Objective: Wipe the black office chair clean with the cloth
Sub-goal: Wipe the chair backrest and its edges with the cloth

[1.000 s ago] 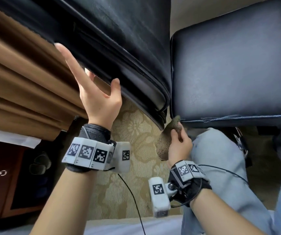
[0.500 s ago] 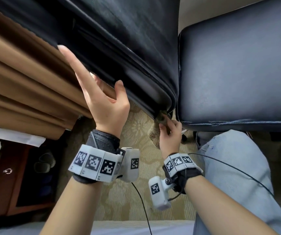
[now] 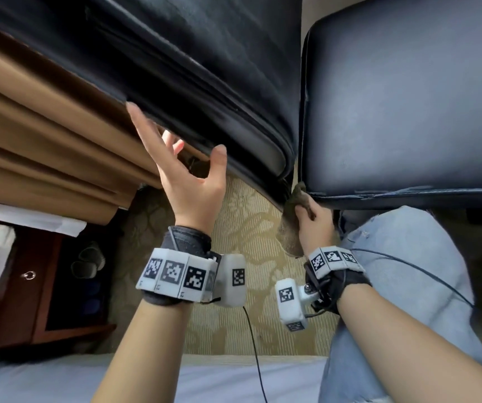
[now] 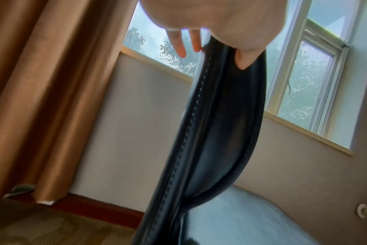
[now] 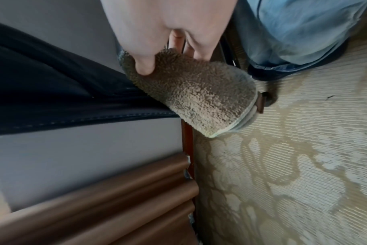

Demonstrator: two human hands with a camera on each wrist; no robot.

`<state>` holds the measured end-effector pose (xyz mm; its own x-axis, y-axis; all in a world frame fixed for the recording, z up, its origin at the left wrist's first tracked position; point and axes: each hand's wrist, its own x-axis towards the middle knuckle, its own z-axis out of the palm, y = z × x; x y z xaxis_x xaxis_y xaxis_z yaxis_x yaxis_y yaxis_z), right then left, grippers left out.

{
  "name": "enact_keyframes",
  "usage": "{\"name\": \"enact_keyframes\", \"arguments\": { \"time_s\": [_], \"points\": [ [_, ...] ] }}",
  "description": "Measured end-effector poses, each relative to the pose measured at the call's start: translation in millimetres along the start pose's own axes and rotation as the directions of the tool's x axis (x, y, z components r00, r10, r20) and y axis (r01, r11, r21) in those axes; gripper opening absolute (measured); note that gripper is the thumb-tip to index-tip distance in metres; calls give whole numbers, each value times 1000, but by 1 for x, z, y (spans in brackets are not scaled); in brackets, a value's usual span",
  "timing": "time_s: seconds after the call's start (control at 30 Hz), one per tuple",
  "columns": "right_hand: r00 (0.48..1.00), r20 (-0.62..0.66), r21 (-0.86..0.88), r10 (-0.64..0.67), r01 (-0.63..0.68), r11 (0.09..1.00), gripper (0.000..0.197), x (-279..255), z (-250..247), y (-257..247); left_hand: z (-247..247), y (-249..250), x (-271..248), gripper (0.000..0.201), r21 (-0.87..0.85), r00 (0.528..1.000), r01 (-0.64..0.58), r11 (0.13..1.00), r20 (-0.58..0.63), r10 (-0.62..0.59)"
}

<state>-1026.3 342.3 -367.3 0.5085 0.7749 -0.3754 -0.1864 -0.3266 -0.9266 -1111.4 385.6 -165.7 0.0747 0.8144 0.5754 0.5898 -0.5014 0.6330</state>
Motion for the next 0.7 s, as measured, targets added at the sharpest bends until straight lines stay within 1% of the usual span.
{"name": "enact_keyframes", "arguments": {
  "time_s": [0.07, 0.13, 0.17, 0.23, 0.27, 0.33, 0.4, 0.5, 0.6, 0.63, 0.7],
  "points": [
    [999, 10, 38, -32, 31, 999, 39, 2, 0, -8, 10, 0, -8, 100, -15, 998, 69, 998, 14, -68],
    [998, -22, 76, -60, 61, 995, 38, 4, 0, -15, 16, -2, -12, 103, -17, 988, 151, 988, -16, -151],
    [997, -43, 93, -69, 73, 993, 39, 6, -2, -19, 19, -4, -12, 103, -14, 985, 169, 986, -38, -169],
    [995, -48, 127, -89, 95, 987, 41, 9, -4, -25, 24, -11, -12, 100, 21, 989, 141, 990, -49, -140],
    [993, -24, 136, -117, 119, 983, 41, 11, -3, -28, 26, -14, -12, 98, 51, 992, 119, 992, -57, -116],
    [987, 69, 119, -142, 133, 984, 43, 13, 2, -29, 28, -20, -12, 97, 67, 992, 102, 993, -84, -96],
    [985, 118, 78, -124, 115, 990, 44, 14, 8, -25, 30, -24, -12, 97, 39, 987, 128, 991, -108, -123],
    [989, 116, 48, -87, 82, 995, 43, 15, 11, -13, 31, -25, -10, 98, 43, 978, 174, 984, -120, -168],
    [991, 116, -34, -73, 78, 996, 43, 17, 12, -5, 32, -23, -9, 96, 76, 978, 179, 981, -121, -169],
    [991, 116, -29, -66, 69, 997, 43, 17, 12, -4, 33, -22, -10, 96, 76, 977, 182, 980, -128, -172],
    [993, 117, 43, -25, 20, 999, 43, 15, 12, -3, 33, -22, -10, 97, 90, 980, 166, 982, -128, -154]
  ]
}}
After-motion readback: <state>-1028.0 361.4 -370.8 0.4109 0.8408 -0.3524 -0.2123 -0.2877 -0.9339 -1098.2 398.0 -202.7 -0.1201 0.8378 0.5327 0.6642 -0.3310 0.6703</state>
